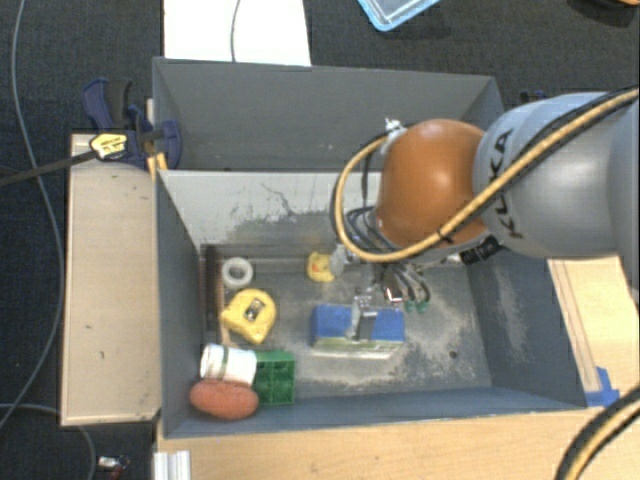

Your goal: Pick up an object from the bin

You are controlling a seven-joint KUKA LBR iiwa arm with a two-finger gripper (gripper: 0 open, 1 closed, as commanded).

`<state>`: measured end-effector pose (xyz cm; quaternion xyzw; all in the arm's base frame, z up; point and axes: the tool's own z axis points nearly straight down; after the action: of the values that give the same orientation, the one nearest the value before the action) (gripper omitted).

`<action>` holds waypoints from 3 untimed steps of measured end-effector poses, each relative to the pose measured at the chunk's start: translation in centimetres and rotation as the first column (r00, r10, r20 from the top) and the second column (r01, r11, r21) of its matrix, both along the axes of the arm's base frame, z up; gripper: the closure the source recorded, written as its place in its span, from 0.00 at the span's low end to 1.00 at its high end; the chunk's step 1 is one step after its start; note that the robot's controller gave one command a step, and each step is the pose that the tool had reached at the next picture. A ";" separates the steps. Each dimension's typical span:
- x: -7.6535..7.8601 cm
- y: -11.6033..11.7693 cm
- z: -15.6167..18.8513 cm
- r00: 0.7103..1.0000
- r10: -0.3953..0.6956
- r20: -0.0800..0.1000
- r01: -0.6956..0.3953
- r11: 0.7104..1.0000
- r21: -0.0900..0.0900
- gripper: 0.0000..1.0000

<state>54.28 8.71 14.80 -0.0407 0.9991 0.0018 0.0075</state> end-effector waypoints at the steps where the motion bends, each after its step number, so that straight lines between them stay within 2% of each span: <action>1: -4.6 -2.7 -3.8 0.993 -0.120 0.005 0.120 0.993 0.005 0.00; 2: -6.2 -3.1 -6.7 0.984 -0.180 0.006 0.180 0.984 0.005 0.00; 3: -3.6 -6.0 -6.4 0.995 -0.101 0.007 0.101 0.995 0.003 1.00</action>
Offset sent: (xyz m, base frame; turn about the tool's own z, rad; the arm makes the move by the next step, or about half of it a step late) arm -0.0647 -0.0309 -0.0679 0.1808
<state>50.71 2.72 8.42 0.0097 0.9999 0.0028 0.0110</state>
